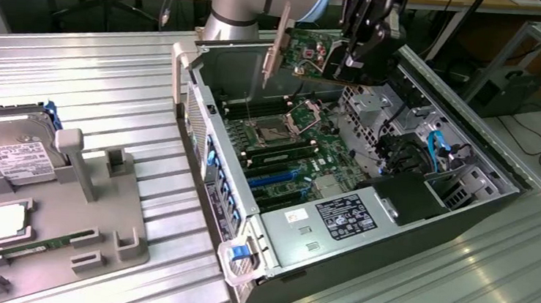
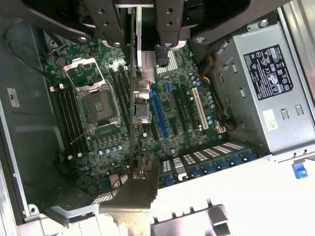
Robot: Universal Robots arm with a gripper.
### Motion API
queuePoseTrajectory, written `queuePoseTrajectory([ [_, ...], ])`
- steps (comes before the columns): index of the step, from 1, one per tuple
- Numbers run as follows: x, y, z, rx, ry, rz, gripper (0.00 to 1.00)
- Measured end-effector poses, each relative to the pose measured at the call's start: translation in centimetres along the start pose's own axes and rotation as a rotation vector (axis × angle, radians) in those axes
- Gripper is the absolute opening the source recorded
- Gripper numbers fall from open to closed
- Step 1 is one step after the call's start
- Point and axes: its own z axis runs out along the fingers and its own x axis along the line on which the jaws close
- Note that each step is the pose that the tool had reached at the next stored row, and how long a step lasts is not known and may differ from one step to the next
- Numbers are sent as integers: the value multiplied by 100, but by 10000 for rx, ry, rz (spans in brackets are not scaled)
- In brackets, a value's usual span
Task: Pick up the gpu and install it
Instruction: 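Insert the gpu into the slot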
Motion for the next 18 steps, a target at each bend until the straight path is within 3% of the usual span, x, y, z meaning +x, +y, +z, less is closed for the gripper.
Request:
queuePoseTrajectory([
  [3,0,0,0,-1,14,-342,28],
  [5,0,0,2,-5,40,-1015,28],
  [18,0,-1,13,-13,116,-2961,28],
])
